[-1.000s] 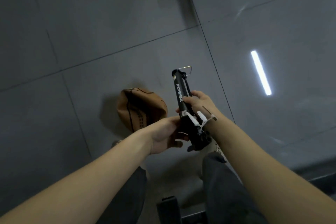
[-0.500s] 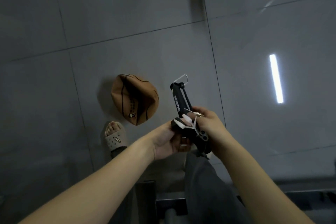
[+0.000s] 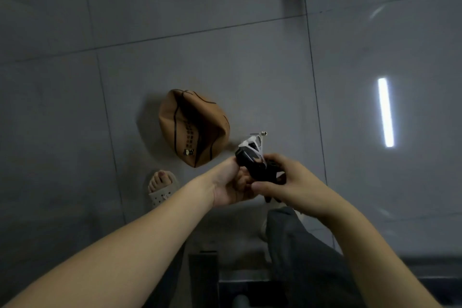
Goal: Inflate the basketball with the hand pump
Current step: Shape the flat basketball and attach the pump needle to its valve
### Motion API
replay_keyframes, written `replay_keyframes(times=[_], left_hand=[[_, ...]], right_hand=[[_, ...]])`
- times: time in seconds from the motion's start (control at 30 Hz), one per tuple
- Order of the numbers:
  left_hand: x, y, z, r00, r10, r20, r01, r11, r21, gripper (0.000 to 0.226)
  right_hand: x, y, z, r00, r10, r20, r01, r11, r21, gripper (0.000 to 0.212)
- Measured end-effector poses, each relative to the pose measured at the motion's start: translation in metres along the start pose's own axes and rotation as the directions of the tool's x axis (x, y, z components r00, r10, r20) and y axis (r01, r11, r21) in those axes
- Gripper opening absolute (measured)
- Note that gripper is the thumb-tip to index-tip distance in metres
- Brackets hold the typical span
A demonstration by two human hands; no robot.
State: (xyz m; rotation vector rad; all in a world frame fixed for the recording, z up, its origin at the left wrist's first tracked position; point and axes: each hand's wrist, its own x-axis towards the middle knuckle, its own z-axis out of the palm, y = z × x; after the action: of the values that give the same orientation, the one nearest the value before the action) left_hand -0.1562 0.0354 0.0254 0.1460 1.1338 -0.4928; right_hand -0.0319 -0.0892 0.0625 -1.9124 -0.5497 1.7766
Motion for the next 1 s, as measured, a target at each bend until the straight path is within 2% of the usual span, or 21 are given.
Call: replay_keyframes(times=[0.07,0.13,0.2,0.27,0.3,0.33,0.4,0.43,0.53,0.6,0.73,0.83,0.9,1.0], left_hand=[[0.006,0.003,-0.012,0.999,-0.025,0.026,0.024,0.999,0.034,0.043],[0.011,0.008,-0.027,0.999,-0.043,0.023,0.039,0.989,0.143,0.047],[0.014,0.014,-0.041,0.997,-0.009,-0.077,0.034,0.943,0.331,0.041],[0.014,0.025,-0.047,0.954,0.142,-0.263,0.014,0.859,0.511,0.029],[0.011,0.033,-0.05,0.909,0.26,-0.327,-0.028,0.819,0.573,0.02],[0.008,0.042,-0.053,0.85,0.394,-0.35,-0.102,0.775,0.623,0.019],[-0.001,0.061,-0.054,0.767,0.589,-0.253,-0.234,0.625,0.744,0.025],[-0.007,0.067,-0.053,0.773,0.615,-0.158,-0.271,0.544,0.794,0.024],[-0.015,0.068,-0.05,0.865,0.493,0.09,-0.294,0.353,0.888,0.015],[-0.011,0.067,-0.05,0.865,0.461,0.198,-0.321,0.206,0.924,0.007],[-0.007,0.083,-0.052,0.816,0.478,0.326,-0.427,0.117,0.897,0.023],[-0.007,0.095,-0.048,0.788,0.486,0.377,-0.458,0.057,0.887,0.028],[-0.01,0.1,-0.041,0.766,0.508,0.394,-0.47,0.025,0.882,0.031],[-0.014,0.106,-0.033,0.742,0.533,0.407,-0.477,-0.007,0.879,0.035]], right_hand=[[0.015,-0.005,0.014,0.992,-0.03,-0.121,0.002,0.975,-0.221,0.067],[0.032,-0.007,0.02,0.983,-0.056,-0.176,-0.001,0.952,-0.305,0.046],[0.044,-0.006,0.021,0.984,-0.078,-0.162,0.015,0.934,-0.357,0.031],[0.05,-0.005,0.019,0.991,-0.072,-0.112,0.02,0.912,-0.41,0.022],[0.052,-0.005,0.02,0.994,-0.06,-0.093,0.013,0.898,-0.439,0.02],[0.054,-0.005,0.021,0.995,-0.055,-0.084,0.009,0.883,-0.469,0.019],[0.057,-0.007,0.024,0.994,-0.061,-0.088,0.007,0.859,-0.512,0.021],[0.059,-0.008,0.026,0.993,-0.068,-0.093,0.01,0.856,-0.517,0.022],[0.063,-0.014,0.025,0.993,-0.076,-0.093,0.017,0.854,-0.521,0.021],[0.066,-0.019,0.023,0.995,-0.075,-0.073,0.025,0.849,-0.527,0.022],[0.074,-0.028,0.007,0.998,-0.046,-0.042,0.017,0.852,-0.524,0.019],[0.082,-0.036,-0.006,0.995,-0.044,-0.09,-0.012,0.841,-0.541,0.014],[0.086,-0.039,-0.012,0.982,-0.098,-0.16,-0.003,0.843,-0.538,0.014],[0.089,-0.042,-0.013,0.94,-0.252,-0.231,0.118,0.873,-0.474,0.012]])
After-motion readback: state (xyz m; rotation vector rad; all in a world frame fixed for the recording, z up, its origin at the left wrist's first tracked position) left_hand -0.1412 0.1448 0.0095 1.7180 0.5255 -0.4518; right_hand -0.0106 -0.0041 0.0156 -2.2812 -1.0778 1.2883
